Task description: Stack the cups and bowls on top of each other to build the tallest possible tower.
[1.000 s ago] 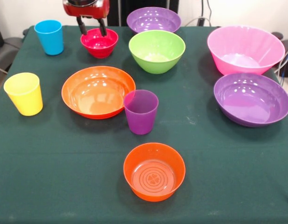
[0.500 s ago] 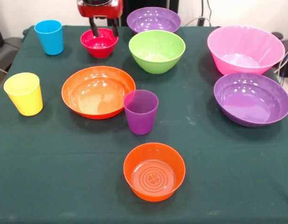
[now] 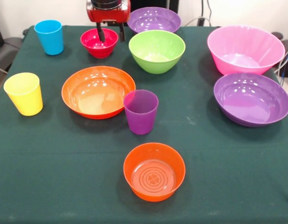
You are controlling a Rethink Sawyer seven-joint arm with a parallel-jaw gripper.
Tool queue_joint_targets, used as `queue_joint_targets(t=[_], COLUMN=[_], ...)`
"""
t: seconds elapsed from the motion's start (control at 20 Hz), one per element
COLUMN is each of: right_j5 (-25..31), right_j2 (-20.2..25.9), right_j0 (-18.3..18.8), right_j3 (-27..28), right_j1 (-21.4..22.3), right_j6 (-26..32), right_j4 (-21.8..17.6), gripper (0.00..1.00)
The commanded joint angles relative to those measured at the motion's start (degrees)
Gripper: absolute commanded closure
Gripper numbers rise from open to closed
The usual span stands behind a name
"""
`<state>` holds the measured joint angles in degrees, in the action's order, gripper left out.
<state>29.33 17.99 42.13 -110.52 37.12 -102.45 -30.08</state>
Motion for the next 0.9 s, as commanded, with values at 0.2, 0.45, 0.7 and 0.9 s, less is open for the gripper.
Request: queue_joint_targets(t=[0.2, 0.45, 0.7, 0.9], right_j5=[-7.4, -8.1, -8.3, -9.1], right_j2=[-2.4, -2.6, -2.7, -2.9], right_j0=[-0.9, 0.8, 1.9, 2.5], right_j3=[-4.3, -7.2, -10.1, -12.2], right_j1=[-3.8, -2.0, 0.3, 1.8], right_j6=[-2.5, -1.6, -1.0, -1.1], right_j4=[-6.1, -6.4, -6.1, -6.4], gripper=[0.0, 0.0, 0.0, 0.0])
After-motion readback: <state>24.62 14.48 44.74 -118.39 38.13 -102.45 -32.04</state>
